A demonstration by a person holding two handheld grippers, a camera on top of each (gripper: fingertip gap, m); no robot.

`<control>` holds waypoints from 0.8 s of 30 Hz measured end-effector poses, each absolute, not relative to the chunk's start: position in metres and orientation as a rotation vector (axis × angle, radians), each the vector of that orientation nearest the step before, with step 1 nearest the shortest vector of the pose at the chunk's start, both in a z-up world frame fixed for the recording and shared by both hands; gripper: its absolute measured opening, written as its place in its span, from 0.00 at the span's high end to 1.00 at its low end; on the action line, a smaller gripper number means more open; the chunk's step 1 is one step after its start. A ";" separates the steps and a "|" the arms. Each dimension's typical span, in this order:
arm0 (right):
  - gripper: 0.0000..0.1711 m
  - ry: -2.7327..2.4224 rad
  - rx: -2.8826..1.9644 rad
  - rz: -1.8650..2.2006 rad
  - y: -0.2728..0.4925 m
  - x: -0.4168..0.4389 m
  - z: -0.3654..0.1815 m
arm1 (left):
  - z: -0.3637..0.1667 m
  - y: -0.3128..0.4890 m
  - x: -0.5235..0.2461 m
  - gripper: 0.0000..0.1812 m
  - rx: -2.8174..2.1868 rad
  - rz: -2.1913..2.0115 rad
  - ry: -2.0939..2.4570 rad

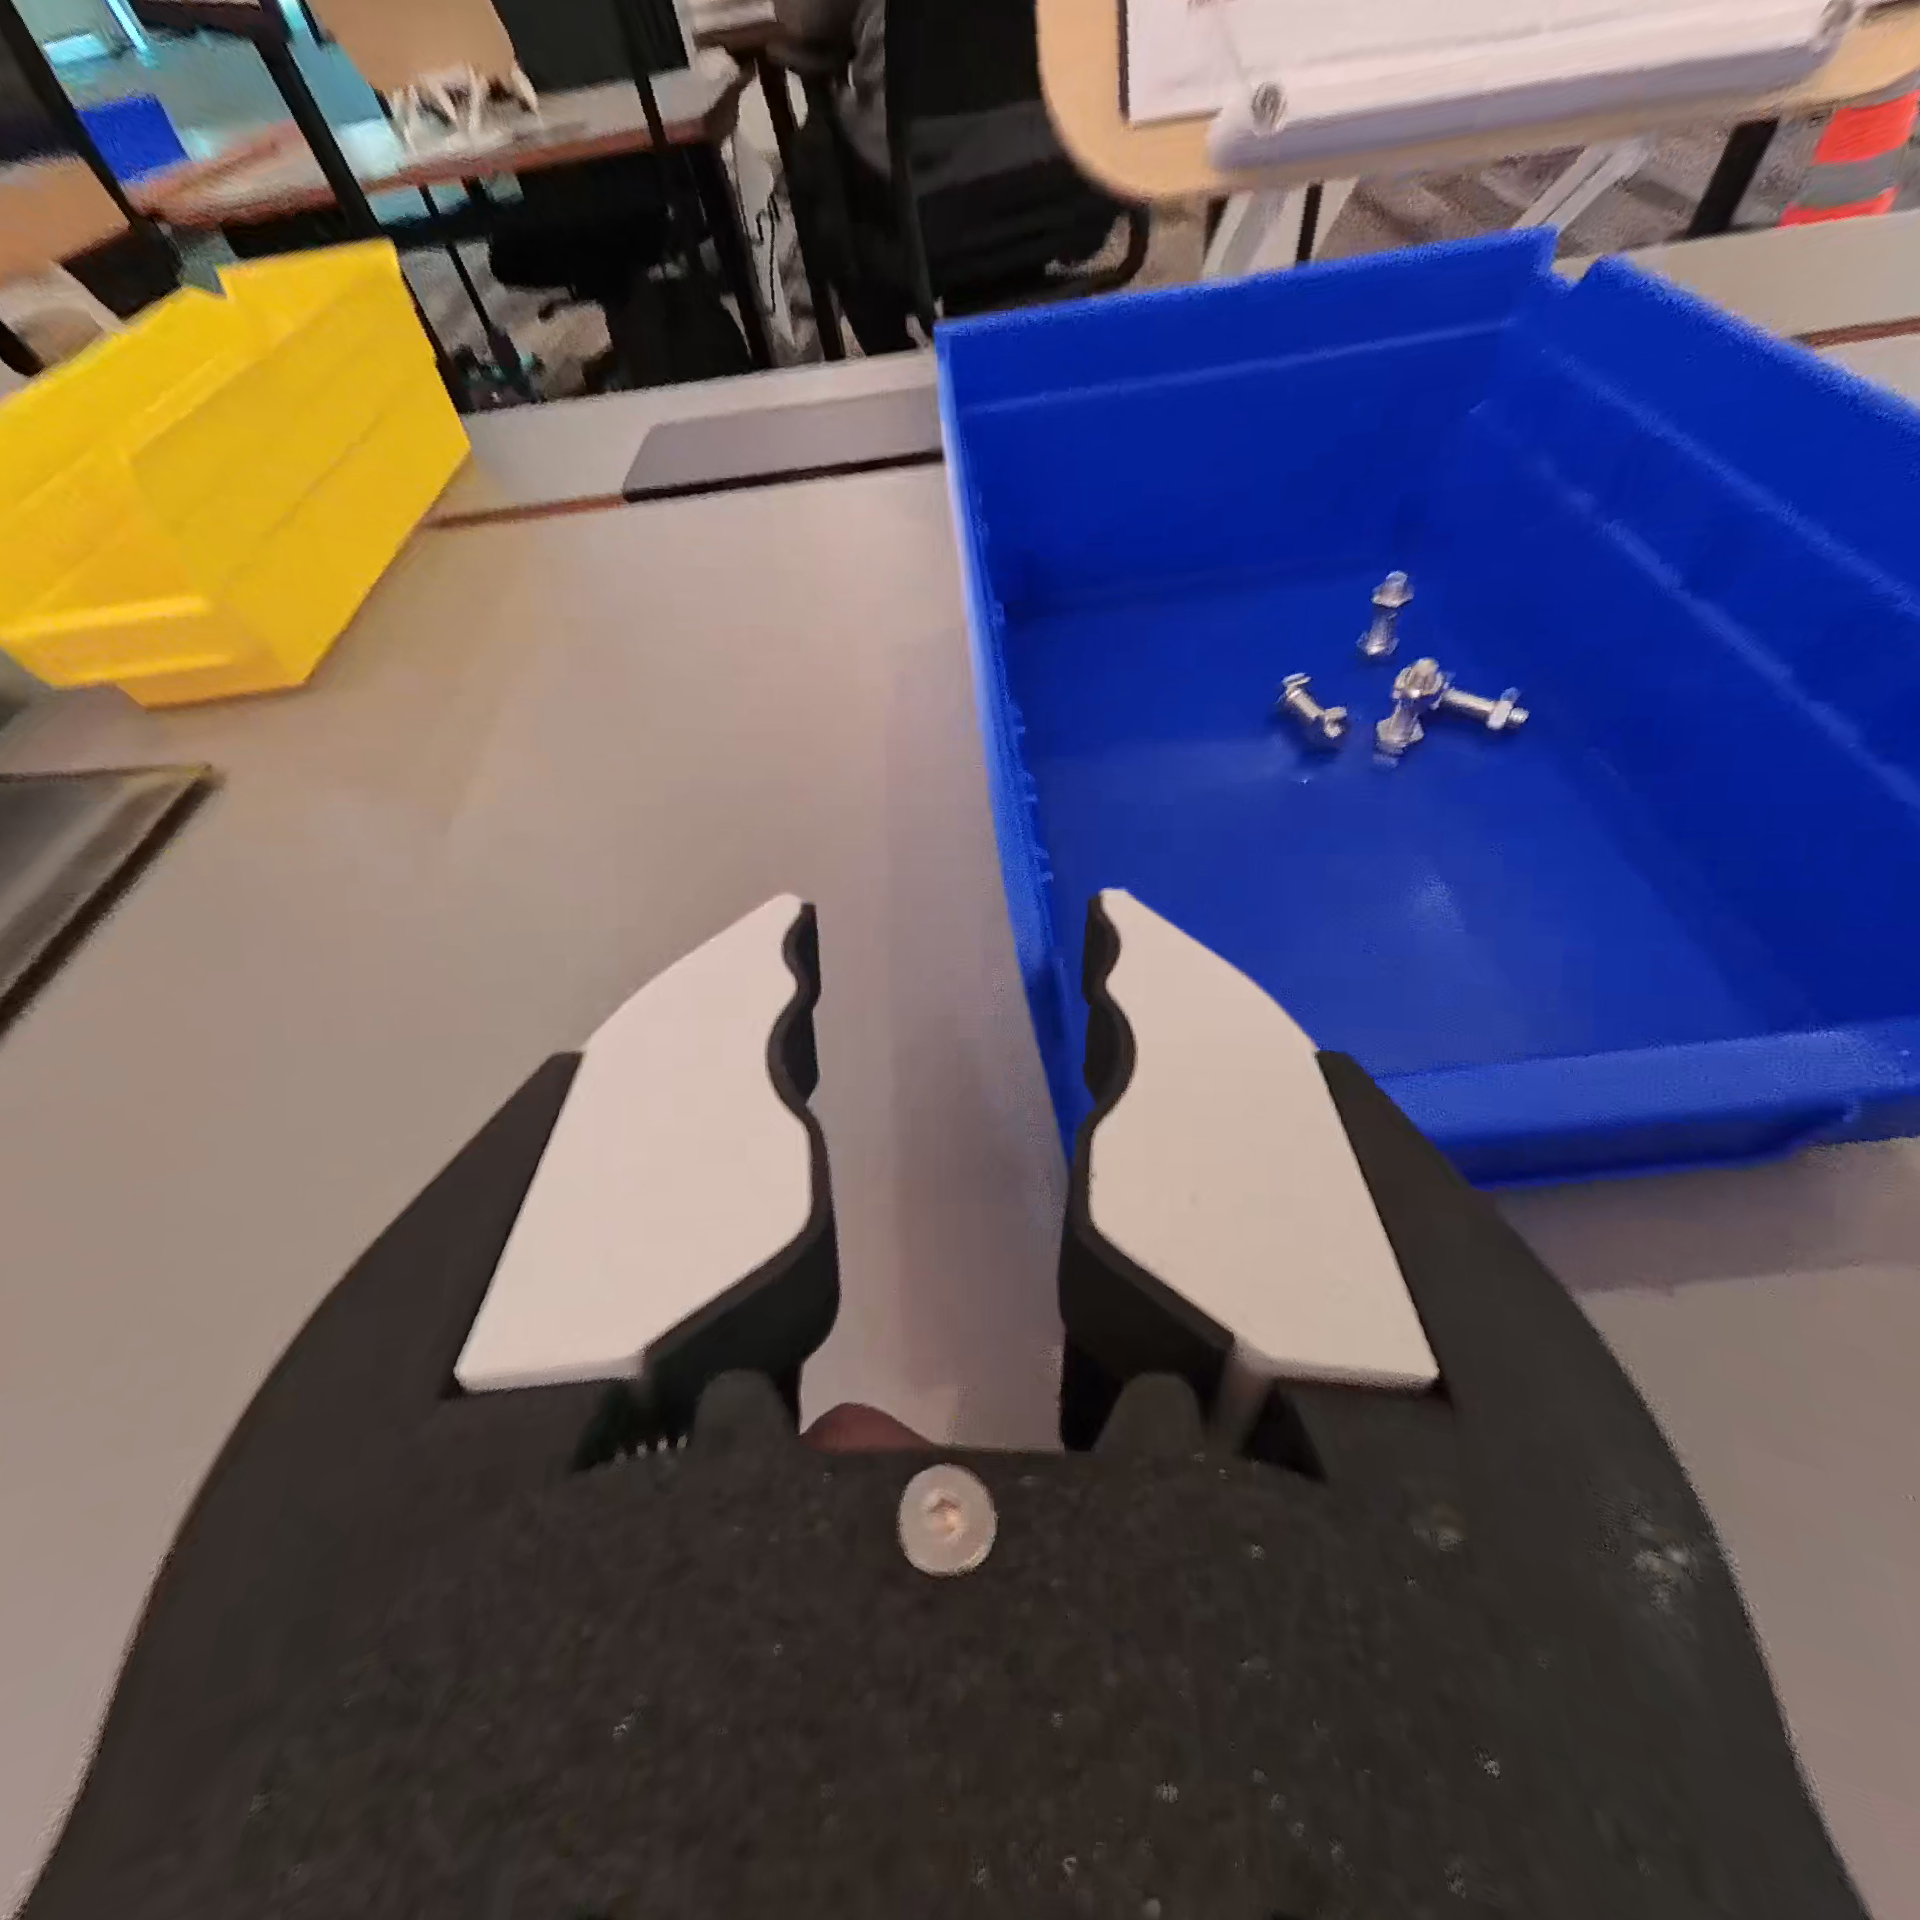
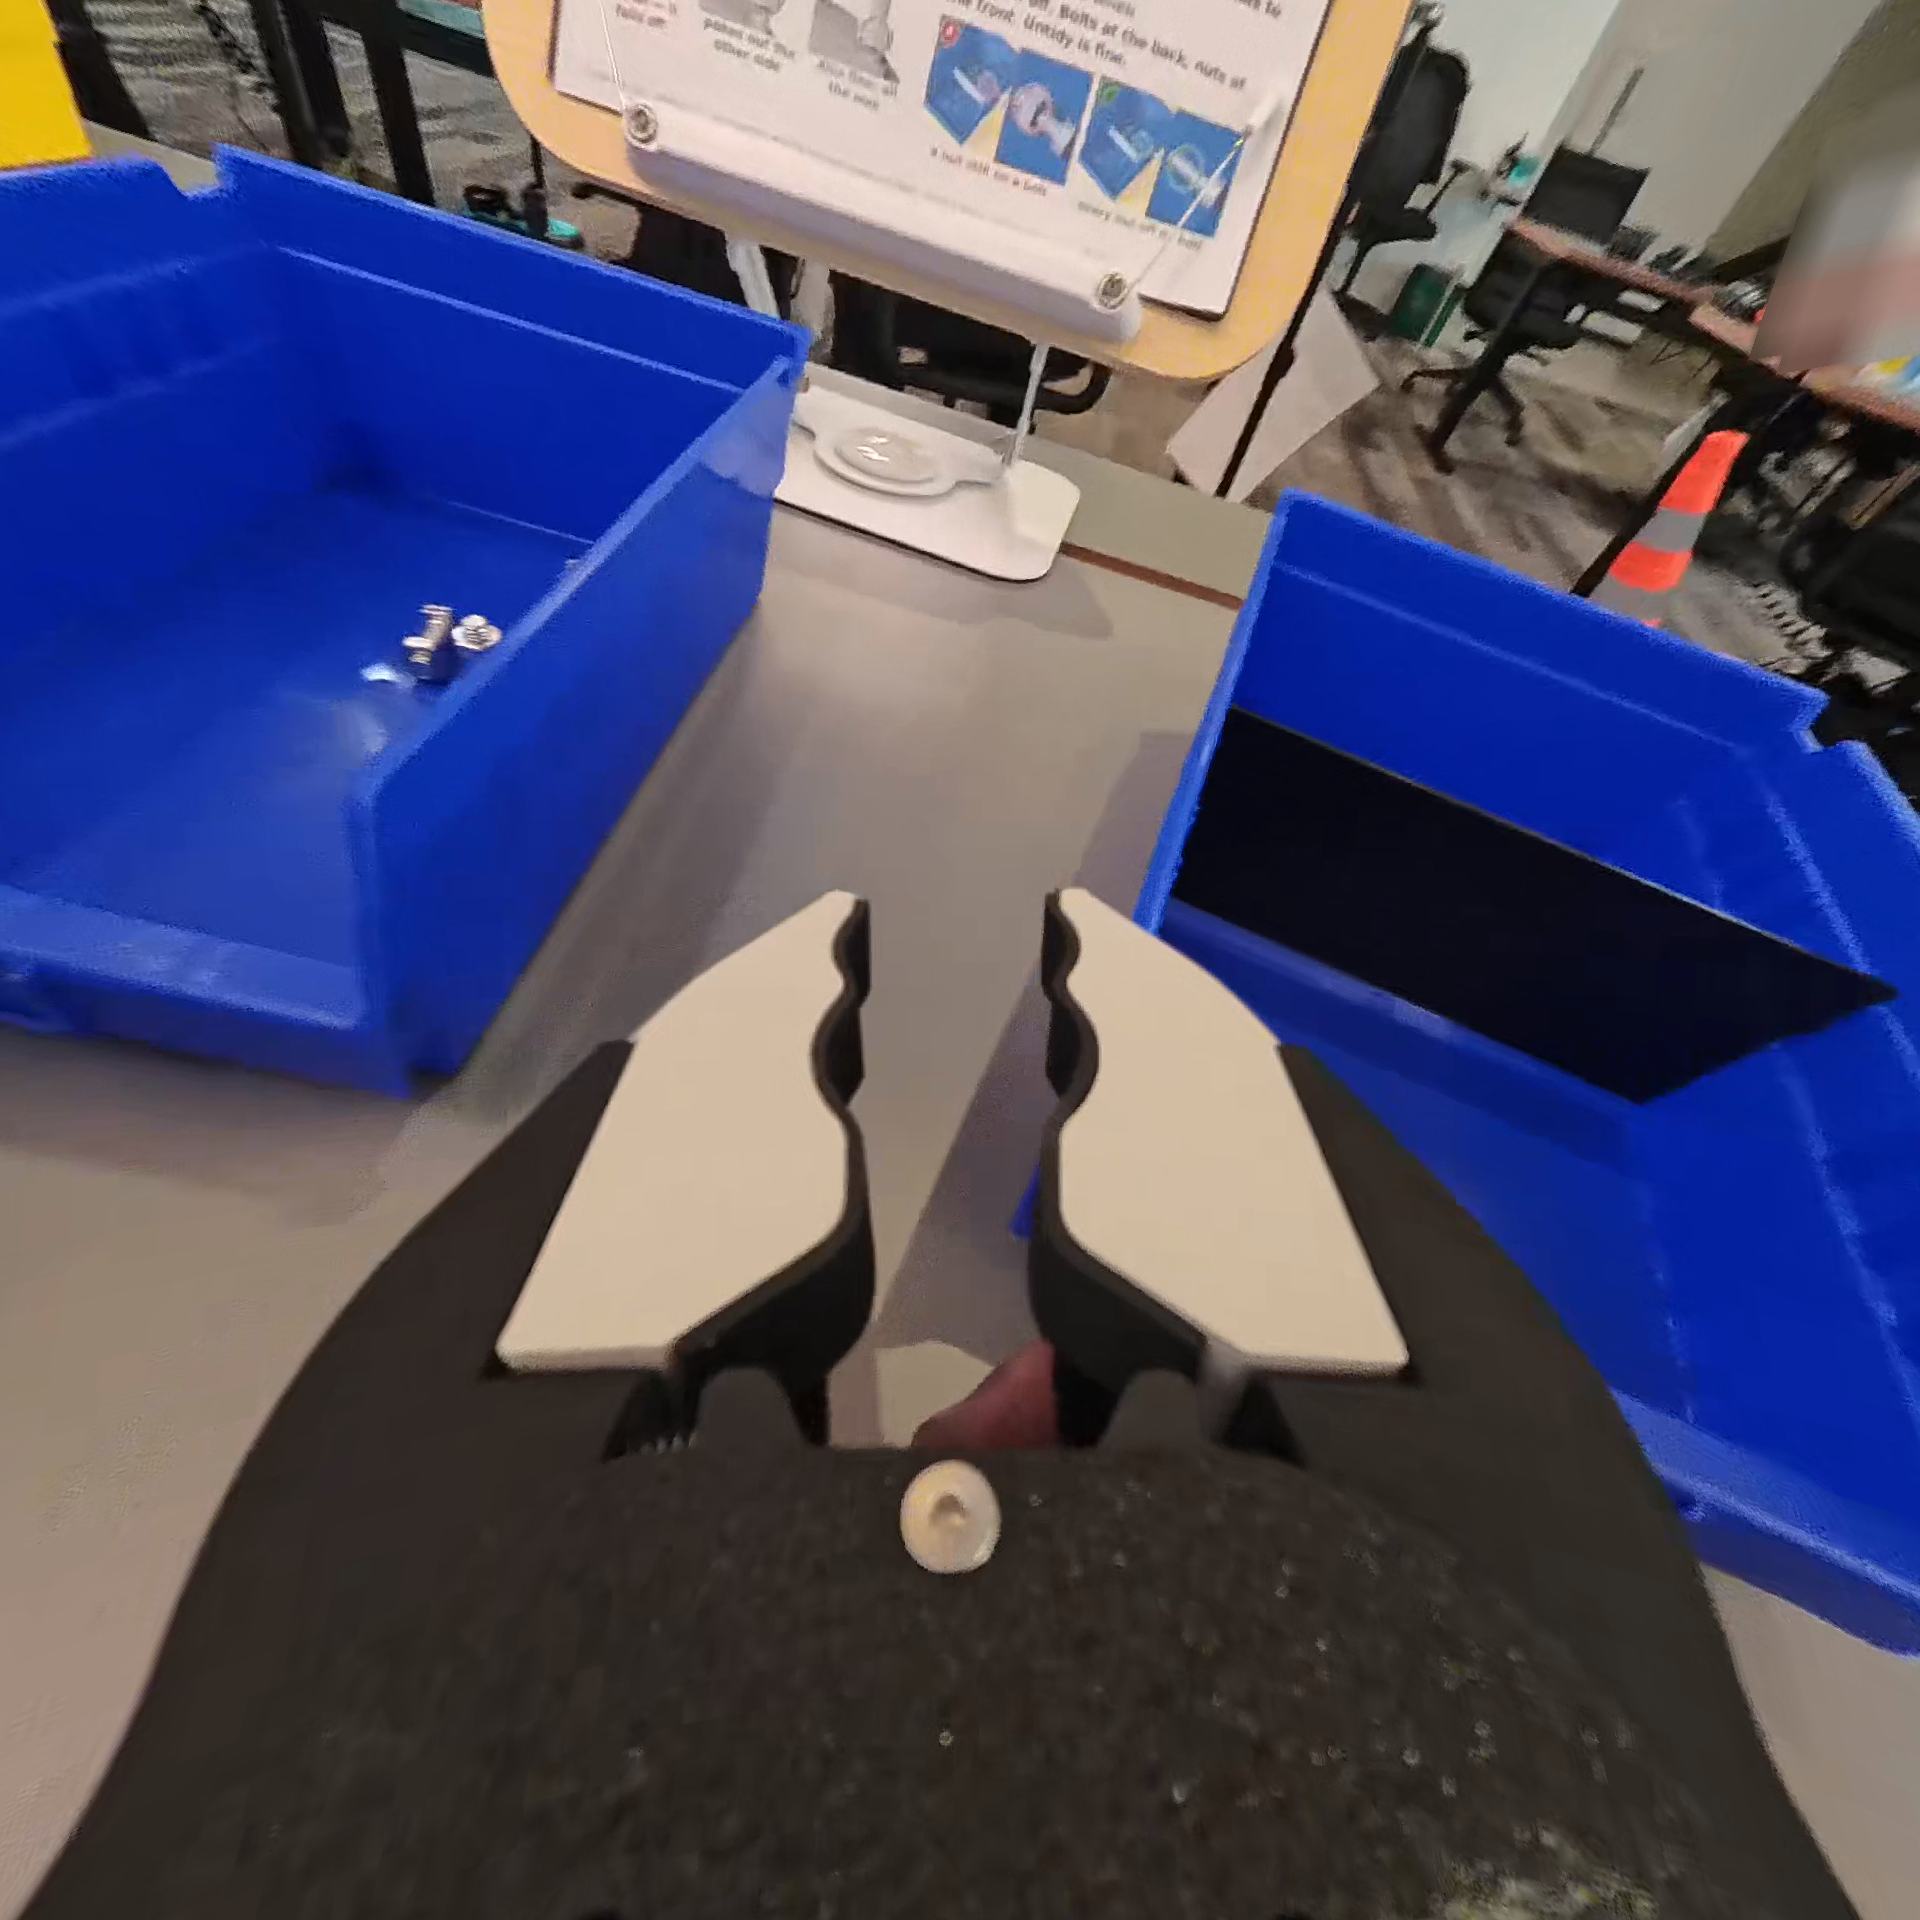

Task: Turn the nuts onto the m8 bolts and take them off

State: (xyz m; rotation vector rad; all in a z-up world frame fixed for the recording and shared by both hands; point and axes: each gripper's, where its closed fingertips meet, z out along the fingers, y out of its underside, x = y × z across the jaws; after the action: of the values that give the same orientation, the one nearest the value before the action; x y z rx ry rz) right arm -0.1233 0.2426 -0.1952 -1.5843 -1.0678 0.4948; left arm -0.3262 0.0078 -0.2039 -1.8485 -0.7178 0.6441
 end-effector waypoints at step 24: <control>0.99 -0.847 -1.765 0.381 0.321 -0.048 -0.213 | -0.216 0.023 -0.325 0.98 -1.884 0.473 -0.755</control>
State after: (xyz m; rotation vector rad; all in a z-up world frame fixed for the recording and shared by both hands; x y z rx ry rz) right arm -0.0477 0.3207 -0.2126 -1.7647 -0.8472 0.3812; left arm -0.3252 0.0225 -0.2162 -1.8843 -0.7546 0.4727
